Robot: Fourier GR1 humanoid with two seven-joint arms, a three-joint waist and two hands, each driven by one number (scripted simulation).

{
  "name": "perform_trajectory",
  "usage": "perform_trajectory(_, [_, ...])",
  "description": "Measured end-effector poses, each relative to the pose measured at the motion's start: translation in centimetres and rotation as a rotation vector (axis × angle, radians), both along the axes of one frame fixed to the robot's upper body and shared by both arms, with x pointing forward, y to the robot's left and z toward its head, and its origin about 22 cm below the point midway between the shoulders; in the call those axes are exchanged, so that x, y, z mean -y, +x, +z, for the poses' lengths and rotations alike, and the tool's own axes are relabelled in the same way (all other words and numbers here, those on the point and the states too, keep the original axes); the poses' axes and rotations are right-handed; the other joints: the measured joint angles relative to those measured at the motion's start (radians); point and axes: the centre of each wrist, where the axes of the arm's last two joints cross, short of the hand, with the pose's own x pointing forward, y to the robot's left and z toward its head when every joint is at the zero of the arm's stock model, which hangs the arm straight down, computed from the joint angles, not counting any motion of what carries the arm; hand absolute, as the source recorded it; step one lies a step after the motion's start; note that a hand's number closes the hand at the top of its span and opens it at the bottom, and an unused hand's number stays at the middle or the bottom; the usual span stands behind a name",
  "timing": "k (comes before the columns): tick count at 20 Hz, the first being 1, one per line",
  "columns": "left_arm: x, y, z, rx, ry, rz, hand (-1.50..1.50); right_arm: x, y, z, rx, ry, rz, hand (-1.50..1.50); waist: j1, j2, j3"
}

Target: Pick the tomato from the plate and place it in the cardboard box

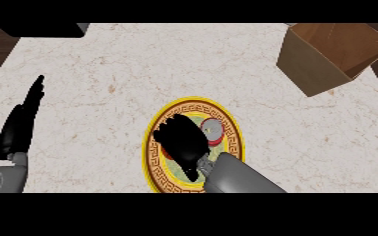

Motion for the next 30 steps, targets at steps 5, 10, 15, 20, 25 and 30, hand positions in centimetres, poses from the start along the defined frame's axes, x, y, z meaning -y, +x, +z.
perform_trajectory(5, [-0.2, -0.4, -0.3, 0.003, 0.000, 0.005, 0.00, 1.1, 1.1, -0.5, 0.099, 0.044, -0.030, 1.50, -0.001, -0.004, -0.001])
perform_trajectory(10, [-1.8, -1.5, -0.5, -0.004, 0.003, 0.071, 0.00, 14.4, 5.2, -1.4, 0.044, 0.037, -0.368, 1.50, -0.071, -0.002, 0.005])
perform_trajectory(15, [-2.6, -2.3, -0.7, -0.003, 0.000, 0.108, 0.00, 30.1, 6.6, 1.0, 0.046, 0.021, -0.677, 1.50, -0.101, 0.002, 0.007])
perform_trajectory(20, [-2.4, -2.4, -0.5, 0.002, -0.002, 0.076, 0.00, 43.4, 4.7, 6.7, 0.156, 0.058, -0.837, 1.50, -0.069, 0.004, 0.007])
perform_trajectory(25, [-1.2, -1.3, -0.2, 0.001, -0.002, 0.039, 0.00, 50.1, 2.5, 11.7, 0.336, 0.174, -0.819, 1.50, -0.037, 0.006, 0.005])
perform_trajectory(30, [-0.3, -0.6, 0.1, 0.002, 0.001, 0.019, 0.00, 52.8, 1.7, 14.4, 0.411, 0.270, -0.740, 1.50, -0.013, 0.005, 0.003])
